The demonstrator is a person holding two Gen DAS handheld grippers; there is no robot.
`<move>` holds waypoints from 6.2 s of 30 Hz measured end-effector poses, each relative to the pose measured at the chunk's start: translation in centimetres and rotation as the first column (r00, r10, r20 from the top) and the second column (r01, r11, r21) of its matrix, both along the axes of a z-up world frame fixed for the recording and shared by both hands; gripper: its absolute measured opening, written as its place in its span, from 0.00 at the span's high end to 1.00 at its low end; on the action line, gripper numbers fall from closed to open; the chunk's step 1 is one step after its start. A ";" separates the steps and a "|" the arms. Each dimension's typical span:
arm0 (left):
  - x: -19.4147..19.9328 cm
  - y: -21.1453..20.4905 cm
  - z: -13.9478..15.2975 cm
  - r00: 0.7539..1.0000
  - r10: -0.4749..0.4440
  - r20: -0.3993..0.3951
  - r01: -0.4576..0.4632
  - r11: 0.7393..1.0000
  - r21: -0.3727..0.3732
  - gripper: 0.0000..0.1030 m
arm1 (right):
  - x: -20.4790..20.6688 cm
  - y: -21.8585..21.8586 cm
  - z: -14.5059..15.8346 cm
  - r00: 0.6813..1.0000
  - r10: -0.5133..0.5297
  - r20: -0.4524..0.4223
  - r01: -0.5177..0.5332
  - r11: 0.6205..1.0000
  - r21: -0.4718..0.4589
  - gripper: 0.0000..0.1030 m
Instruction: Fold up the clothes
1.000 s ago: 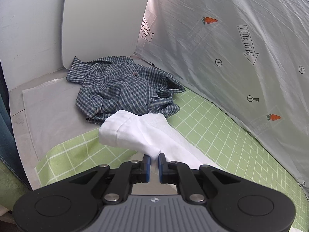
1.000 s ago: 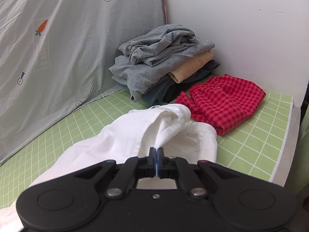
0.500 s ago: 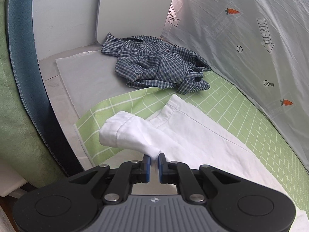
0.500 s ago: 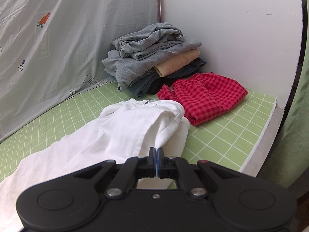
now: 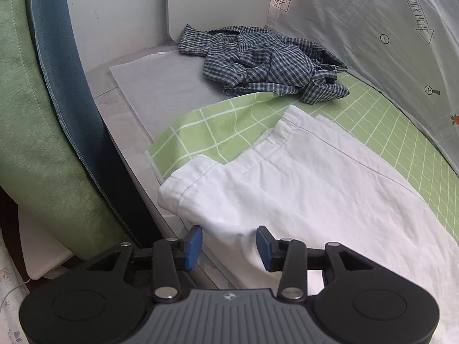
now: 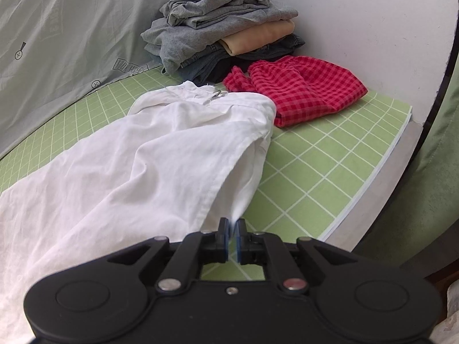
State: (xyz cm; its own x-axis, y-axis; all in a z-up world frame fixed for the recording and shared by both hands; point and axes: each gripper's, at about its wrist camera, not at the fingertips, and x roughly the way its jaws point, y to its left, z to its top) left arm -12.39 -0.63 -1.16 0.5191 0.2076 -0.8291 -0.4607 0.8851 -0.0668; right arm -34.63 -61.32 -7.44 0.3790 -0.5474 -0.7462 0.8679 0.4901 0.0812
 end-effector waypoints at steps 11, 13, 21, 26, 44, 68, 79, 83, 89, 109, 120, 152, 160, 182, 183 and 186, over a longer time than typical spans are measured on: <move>2.4 -4.3 0.5 0.989 -0.147 0.004 0.147 0.988 0.038 0.28 | -0.6 0.1 1.6 0.984 -0.015 0.175 0.018 1.000 -0.014 0.48; 2.9 -5.6 0.1 0.982 -0.190 -0.010 0.191 0.981 0.042 0.26 | -0.3 -0.1 1.8 0.984 -0.012 0.176 0.017 1.000 -0.025 0.40; 4.2 -10.3 -2.5 0.935 -0.339 -0.098 0.344 0.939 0.027 0.24 | 1.0 -2.9 1.1 0.976 -0.004 0.217 -0.003 1.000 0.030 0.92; 4.6 -10.2 -3.7 0.926 -0.347 -0.151 0.353 0.935 0.016 0.24 | 1.3 -2.8 2.4 0.989 -0.006 0.146 0.018 0.996 -0.082 0.96; 4.0 -0.2 -4.5 0.929 -0.319 -0.190 0.321 0.947 -0.020 0.16 | 12.6 12.7 0.7 0.939 0.340 -0.045 -0.343 0.936 -0.080 0.18; 8.9 3.7 -6.8 0.783 -0.561 -0.270 0.580 0.814 -0.007 0.05 | 11.9 32.3 -1.4 0.776 0.626 -0.075 -0.630 0.776 -0.029 0.41; 9.5 4.1 -7.4 0.753 -0.607 -0.253 0.619 0.784 -0.040 0.00 | 12.5 34.0 -3.9 0.777 0.625 -0.078 -0.627 0.779 -0.005 0.68; 9.6 4.2 -7.5 0.750 -0.613 -0.248 0.621 0.782 -0.053 0.00 | 13.2 34.3 -3.7 0.763 0.640 -0.092 -0.642 0.767 0.002 0.99; 9.5 4.3 -7.6 0.746 -0.619 -0.246 0.624 0.779 -0.068 0.00 | 13.0 34.7 -3.1 0.760 0.630 -0.161 -0.637 0.770 0.008 1.00; 9.8 3.9 -7.8 0.734 -0.633 -0.246 0.638 0.767 -0.069 0.00 | 11.3 29.6 -3.1 0.927 0.376 0.001 -0.368 0.907 0.207 0.46; 9.6 3.9 -8.0 0.733 -0.638 -0.236 0.643 0.763 -0.063 0.00 | 10.2 27.5 -3.2 0.977 0.204 0.069 -0.215 0.938 0.270 0.96; 16.3 4.6 -3.4 0.813 -0.578 -0.072 0.580 0.814 0.009 0.12 | 18.3 31.7 3.3 0.845 0.481 -0.236 -0.521 0.840 -0.155 0.13; 20.0 3.1 -3.7 0.796 -0.604 -0.026 0.605 0.797 0.001 0.28 | 23.1 31.7 2.6 0.815 0.533 -0.225 -0.571 0.806 -0.159 0.11; 24.6 2.4 0.3 0.819 -0.545 0.179 0.566 0.819 -0.094 0.98 | 30.1 23.8 1.4 0.904 0.382 -0.195 -0.408 0.905 -0.121 0.09; 25.0 2.2 0.3 0.818 -0.547 0.180 0.568 0.818 -0.093 0.98 | 30.2 23.4 1.4 0.905 0.378 -0.194 -0.405 0.906 -0.121 0.09; 25.2 1.8 -0.2 0.831 -0.532 0.161 0.550 0.829 -0.098 0.98 | 30.3 22.6 1.8 0.915 0.359 -0.185 -0.384 0.914 -0.129 0.09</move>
